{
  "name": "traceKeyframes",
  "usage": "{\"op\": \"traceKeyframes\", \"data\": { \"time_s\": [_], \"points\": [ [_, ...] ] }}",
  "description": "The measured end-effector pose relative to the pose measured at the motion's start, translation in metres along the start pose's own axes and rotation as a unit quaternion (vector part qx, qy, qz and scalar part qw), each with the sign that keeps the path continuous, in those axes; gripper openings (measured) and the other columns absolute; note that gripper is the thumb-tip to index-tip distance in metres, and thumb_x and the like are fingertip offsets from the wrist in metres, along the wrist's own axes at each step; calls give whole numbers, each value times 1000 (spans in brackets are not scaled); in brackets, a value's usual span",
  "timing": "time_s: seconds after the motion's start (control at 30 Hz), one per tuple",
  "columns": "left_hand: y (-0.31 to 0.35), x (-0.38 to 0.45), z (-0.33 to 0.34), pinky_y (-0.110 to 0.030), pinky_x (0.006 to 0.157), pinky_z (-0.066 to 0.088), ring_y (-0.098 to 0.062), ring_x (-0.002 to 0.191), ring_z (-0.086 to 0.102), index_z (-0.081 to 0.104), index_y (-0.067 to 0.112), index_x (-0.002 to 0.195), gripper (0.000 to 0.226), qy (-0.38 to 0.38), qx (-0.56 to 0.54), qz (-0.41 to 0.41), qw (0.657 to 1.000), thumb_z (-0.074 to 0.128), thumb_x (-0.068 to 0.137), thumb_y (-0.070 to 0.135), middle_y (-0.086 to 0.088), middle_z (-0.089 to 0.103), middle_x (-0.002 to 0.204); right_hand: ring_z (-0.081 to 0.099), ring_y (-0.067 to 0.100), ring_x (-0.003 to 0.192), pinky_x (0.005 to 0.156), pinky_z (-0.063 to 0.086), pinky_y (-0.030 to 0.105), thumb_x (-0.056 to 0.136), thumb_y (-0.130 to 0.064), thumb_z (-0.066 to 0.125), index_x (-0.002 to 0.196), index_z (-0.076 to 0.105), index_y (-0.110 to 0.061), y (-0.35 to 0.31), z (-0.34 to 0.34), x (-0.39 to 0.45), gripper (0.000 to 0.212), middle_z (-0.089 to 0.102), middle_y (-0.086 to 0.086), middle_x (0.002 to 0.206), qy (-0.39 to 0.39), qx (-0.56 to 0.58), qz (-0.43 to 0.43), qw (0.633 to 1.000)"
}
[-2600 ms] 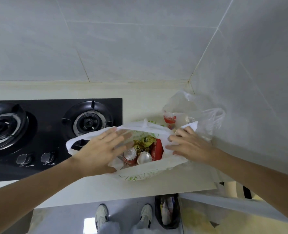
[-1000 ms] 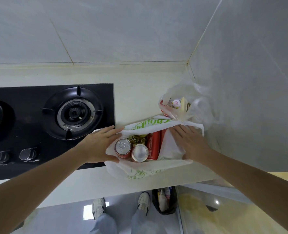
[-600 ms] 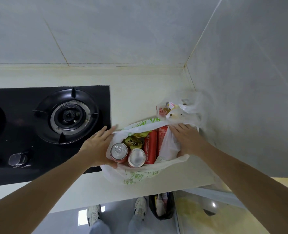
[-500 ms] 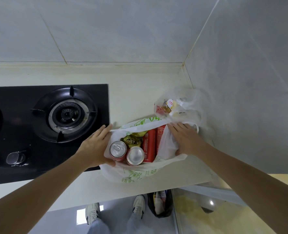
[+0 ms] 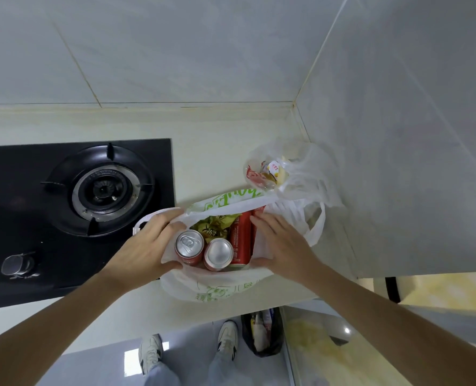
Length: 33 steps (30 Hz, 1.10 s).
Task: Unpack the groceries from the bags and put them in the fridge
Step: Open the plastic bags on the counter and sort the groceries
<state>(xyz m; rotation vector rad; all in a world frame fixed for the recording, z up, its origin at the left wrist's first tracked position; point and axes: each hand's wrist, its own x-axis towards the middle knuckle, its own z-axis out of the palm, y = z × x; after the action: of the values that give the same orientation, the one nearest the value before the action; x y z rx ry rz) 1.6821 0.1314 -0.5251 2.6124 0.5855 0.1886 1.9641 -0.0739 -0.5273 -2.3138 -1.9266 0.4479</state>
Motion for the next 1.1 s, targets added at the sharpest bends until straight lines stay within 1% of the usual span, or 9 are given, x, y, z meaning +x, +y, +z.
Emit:
{"op": "traceKeyframes", "data": {
  "time_s": [0.07, 0.13, 0.27, 0.47, 0.57, 0.7, 0.8, 0.97, 1.1],
  "points": [
    [2, 3, 1, -22, 105, 42, 5, 148, 23, 31, 36, 152, 105, -50, -25, 10, 998, 92, 66, 43, 25, 23, 162, 29, 26, 154, 128, 23, 43, 71, -67, 81, 162, 28, -10, 9, 8, 1, 119, 34, 7, 165, -14, -26, 2, 1000],
    [2, 9, 3, -22, 111, 33, 13, 147, 17, 21, 45, 156, 116, -85, -74, -25, 993, 92, 65, 44, 35, 20, 160, 25, 28, 156, 130, 19, 45, 66, -67, 84, 163, 23, -6, 17, 13, -2, 129, 29, 10, 168, -29, -71, 2, 997],
    [-6, 19, 16, -35, 122, 31, 5, 150, 20, 26, 51, 155, 120, -139, -123, -67, 980, 92, 55, 57, 36, 22, 160, 20, 28, 157, 129, 13, 42, 61, -70, 85, 166, 9, -12, 31, 20, -8, 142, 21, 13, 170, -20, -85, 28, 996],
    [-7, 23, 26, -33, 123, 27, 4, 150, 17, 26, 47, 157, 128, -163, -98, -119, 975, 95, 49, 60, 37, 14, 161, 29, 28, 153, 126, 30, 44, 60, -65, 89, 165, 0, -23, 42, 15, -4, 144, 27, 10, 165, -59, -53, 25, 997],
    [-3, 29, 25, -33, 124, 24, -2, 154, 12, 17, 40, 161, 137, -170, -53, -125, 976, 93, 49, 64, 28, 9, 166, 27, 23, 153, 127, 29, 42, 67, -47, 91, 165, 9, -24, 31, 2, -11, 130, 26, 4, 166, -46, -21, 30, 998],
    [-1, 32, 27, -35, 127, 18, -7, 157, 5, 6, 32, 163, 149, -170, -1, -126, 977, 87, 46, 75, 18, 3, 170, 45, 24, 143, 117, 43, 47, 88, -34, 77, 152, 44, -19, 10, -15, -39, 74, 47, 2, 155, 120, -63, -32, 990],
    [1, 32, 25, -38, 128, 16, -5, 156, -7, 0, 30, 164, 156, -171, 8, -119, 978, 84, 42, 80, 20, -7, 170, 45, 25, 145, 119, 39, 46, 93, -38, 75, 151, 49, -16, 13, -19, -47, 68, 47, 2, 158, 193, -66, -31, 979],
    [4, 33, 21, -40, 125, 25, 0, 155, -9, -9, 37, 162, 162, -167, -8, -118, 979, 86, 38, 79, 32, -17, 163, 25, 19, 157, 124, 26, 54, 90, -63, 67, 163, 29, -26, 40, -4, -6, 90, 27, -11, 169, 41, -34, -87, 995],
    [0, 33, 24, -40, 128, 18, -6, 157, -10, -12, 36, 161, 161, -173, 12, -118, 978, 82, 39, 84, 25, -16, 167, 8, 19, 161, 129, 8, 55, 72, -88, 62, 166, 5, -36, 55, -6, 24, 121, 6, -15, 174, -74, -32, -57, 995]
  ]
}}
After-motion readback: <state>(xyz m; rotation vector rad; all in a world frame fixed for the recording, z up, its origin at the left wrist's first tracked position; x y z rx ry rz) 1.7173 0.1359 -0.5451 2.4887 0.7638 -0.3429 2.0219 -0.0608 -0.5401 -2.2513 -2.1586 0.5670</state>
